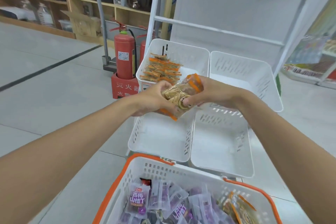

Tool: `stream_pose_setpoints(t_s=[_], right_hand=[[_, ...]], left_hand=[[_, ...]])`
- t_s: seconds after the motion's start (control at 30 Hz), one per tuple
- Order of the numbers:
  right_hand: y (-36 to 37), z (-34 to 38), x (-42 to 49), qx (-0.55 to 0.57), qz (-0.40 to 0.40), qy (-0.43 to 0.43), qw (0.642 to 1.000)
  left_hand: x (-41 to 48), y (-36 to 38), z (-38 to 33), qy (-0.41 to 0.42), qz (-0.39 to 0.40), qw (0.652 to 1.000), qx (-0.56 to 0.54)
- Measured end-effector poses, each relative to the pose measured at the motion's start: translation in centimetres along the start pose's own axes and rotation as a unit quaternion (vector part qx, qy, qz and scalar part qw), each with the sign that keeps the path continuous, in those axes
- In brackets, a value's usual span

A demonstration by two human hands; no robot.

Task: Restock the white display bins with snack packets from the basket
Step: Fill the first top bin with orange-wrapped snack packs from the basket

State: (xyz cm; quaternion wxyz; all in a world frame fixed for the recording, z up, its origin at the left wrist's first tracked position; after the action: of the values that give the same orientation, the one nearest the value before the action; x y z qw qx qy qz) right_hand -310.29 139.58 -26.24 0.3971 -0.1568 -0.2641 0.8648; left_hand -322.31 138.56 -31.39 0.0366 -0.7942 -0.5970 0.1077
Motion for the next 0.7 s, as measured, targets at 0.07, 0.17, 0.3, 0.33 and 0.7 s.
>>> stream_pose_setpoints(t_s=[0.07,0.17,0.3,0.33,0.7], right_hand=[[-2.6,0.5,1.9,-0.006,-0.009,0.006,1.000],[-7.5,0.5,5.2,-0.074,-0.083,-0.001,0.994],[-12.2,-1.7,8.9,-0.217,-0.154,0.020,0.964],[-12.5,-2.6,9.7,-0.270,-0.154,0.033,0.950],[-6.5,-11.1,14.3,-0.409,0.083,0.168,0.893]], left_hand=[[2.9,-1.1,-1.9,0.019,-0.011,1.000,0.015],[7.5,-3.1,-4.7,0.072,-0.036,0.989,0.128],[12.9,-5.6,-4.7,0.143,-0.045,0.907,0.393],[14.1,-6.1,-3.5,0.132,-0.035,0.880,0.456],[16.1,-8.0,0.0,0.129,-0.067,0.854,0.499]])
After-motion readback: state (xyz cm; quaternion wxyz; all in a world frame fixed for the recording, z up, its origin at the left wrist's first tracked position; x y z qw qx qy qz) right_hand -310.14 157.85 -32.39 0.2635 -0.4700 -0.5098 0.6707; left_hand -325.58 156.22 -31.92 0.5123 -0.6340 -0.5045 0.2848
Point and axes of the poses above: each hand's wrist, its own x-axis towards the middle knuckle, its own y-axis out of the palm, z = x × y, the point moved 9 cm from there along x, towards the middle knuckle, and after that the axes turned 3 degrees about -y, right-handed, at the moved point
